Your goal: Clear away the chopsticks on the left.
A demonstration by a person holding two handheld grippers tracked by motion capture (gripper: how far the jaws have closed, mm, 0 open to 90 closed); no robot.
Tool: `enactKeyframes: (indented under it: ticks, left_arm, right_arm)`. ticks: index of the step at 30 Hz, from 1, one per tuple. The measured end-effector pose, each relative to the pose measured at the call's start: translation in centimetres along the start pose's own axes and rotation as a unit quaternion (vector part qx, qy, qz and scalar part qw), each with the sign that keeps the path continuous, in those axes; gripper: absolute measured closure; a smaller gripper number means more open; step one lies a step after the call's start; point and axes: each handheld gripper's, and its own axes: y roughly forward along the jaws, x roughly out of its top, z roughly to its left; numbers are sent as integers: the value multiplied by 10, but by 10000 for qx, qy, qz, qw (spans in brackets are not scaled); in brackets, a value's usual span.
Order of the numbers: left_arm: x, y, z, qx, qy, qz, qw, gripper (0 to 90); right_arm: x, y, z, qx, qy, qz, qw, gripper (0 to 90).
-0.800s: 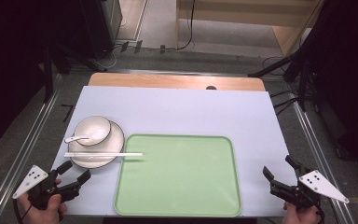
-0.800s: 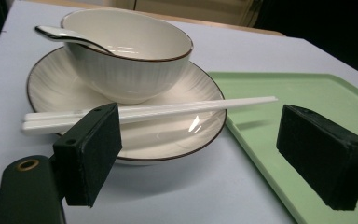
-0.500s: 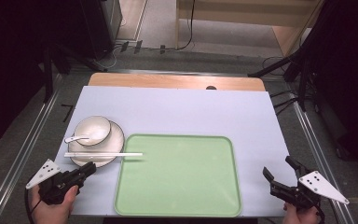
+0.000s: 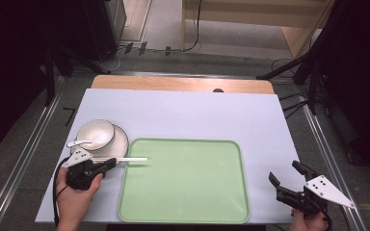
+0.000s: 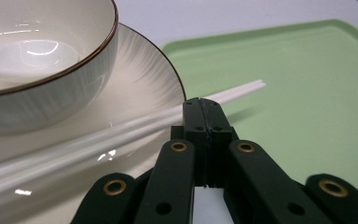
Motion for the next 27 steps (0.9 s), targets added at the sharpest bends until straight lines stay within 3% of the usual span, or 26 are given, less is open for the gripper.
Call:
enactKeyframes:
  ticks: [7,15,21,27]
  left_arm:
    - [6,18,-2,154,86,292,9994,900]
    - [13,29,4,241,28,344,9991,900]
    - [21,42,6,451,24,366,9983,859]
    - [22,48,5,554,103,409,9976,900]
  right_arm:
    - [-1,1,1,2,-39,62,10000,129]
    - [-1,1,1,11,-30,81,10000,129]
    - [-2,5,1,27,-56,148,9999,129]
    - [-2,4,3,35,-74,166,9998,129]
